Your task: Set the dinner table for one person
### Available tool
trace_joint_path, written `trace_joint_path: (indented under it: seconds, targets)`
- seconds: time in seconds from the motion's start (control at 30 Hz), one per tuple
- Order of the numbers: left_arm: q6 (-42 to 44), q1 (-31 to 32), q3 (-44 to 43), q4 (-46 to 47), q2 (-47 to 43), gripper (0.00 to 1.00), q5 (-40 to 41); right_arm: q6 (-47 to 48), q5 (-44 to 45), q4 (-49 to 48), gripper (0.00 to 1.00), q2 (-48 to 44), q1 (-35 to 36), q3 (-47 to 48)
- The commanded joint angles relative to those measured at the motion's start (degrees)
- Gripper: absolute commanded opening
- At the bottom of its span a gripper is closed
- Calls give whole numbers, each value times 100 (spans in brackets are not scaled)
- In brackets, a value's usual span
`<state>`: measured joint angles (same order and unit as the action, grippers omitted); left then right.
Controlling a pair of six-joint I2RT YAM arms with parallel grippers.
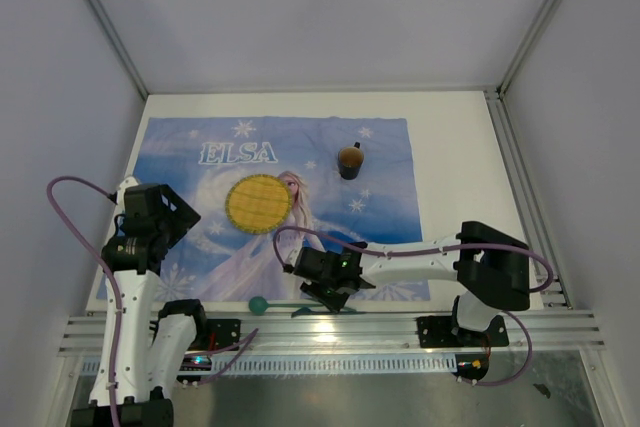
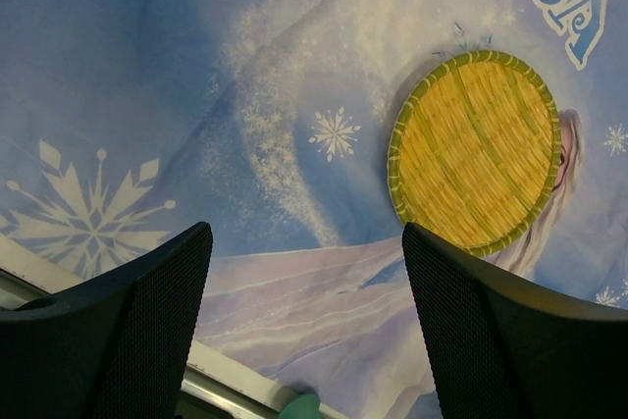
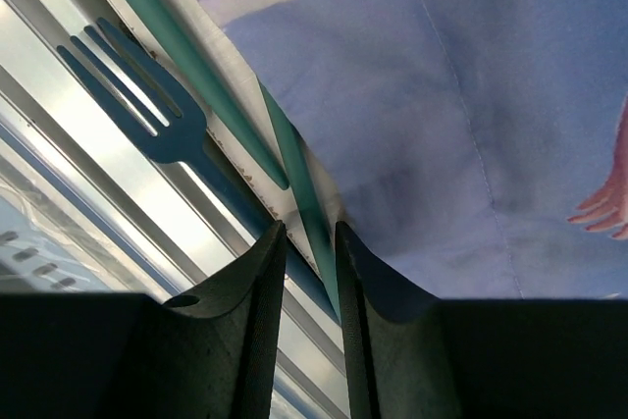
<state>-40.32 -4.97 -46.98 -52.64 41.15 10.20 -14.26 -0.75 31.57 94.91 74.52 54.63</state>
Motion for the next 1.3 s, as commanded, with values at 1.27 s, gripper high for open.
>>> trace_joint_path:
  seconds: [1.27]
  targets:
    - [15,23,-127,26,-36,81,246,538,-1260,912,4,-737,176,-49]
